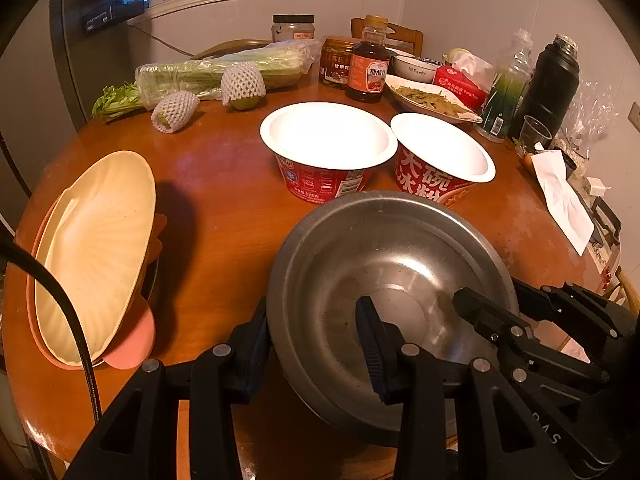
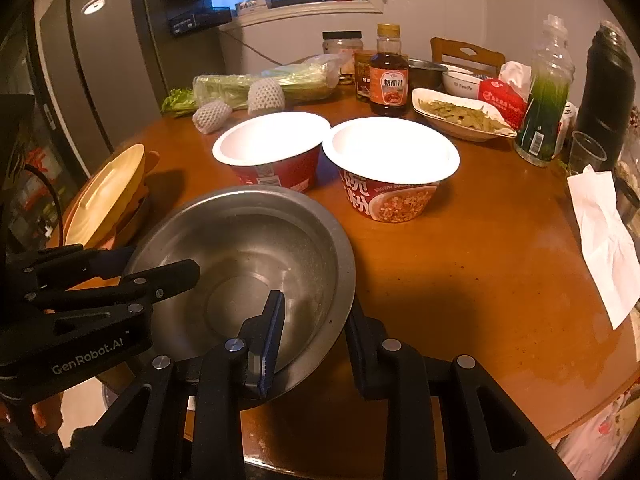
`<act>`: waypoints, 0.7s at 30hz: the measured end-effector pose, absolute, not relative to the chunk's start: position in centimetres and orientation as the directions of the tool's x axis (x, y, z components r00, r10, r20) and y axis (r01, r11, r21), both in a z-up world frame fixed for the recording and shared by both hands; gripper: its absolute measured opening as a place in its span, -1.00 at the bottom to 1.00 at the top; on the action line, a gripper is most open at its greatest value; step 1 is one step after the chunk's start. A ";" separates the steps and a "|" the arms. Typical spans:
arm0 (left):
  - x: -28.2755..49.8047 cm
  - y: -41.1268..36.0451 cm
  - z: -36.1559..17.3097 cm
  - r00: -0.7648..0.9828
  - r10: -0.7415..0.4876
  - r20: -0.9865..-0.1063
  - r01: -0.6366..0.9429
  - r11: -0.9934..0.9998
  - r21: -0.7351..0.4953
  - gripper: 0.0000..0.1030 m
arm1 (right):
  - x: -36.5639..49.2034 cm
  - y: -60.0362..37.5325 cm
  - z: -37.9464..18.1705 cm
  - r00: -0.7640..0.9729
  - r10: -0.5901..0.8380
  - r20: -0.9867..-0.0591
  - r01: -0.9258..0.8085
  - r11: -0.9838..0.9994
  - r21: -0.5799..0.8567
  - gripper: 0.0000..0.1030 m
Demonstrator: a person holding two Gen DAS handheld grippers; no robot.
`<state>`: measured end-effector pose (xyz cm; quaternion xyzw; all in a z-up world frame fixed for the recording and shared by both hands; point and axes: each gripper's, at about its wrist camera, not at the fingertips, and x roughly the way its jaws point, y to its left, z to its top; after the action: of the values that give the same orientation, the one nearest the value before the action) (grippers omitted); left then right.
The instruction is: Organize plates and bowls
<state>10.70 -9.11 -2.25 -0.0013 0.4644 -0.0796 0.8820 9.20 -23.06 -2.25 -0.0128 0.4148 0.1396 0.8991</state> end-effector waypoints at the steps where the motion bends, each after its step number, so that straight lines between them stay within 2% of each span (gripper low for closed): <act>1: 10.7 -9.1 -2.3 0.556 -0.143 -0.819 0.140 0.987 -0.078 -0.19 | 9.2 -23.0 -2.2 0.617 0.241 -0.750 -0.262 0.961 0.093 -0.40; 21: 10.2 -8.1 -1.1 0.564 -0.166 -0.809 0.147 0.984 -0.100 -0.12 | 9.4 -23.5 -1.5 0.613 0.254 -0.748 -0.237 0.962 0.133 -0.31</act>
<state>10.25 -8.14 -1.14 -0.0106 0.4586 -0.0886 0.8842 9.41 -23.47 -1.51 0.0105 0.4182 0.1366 0.8980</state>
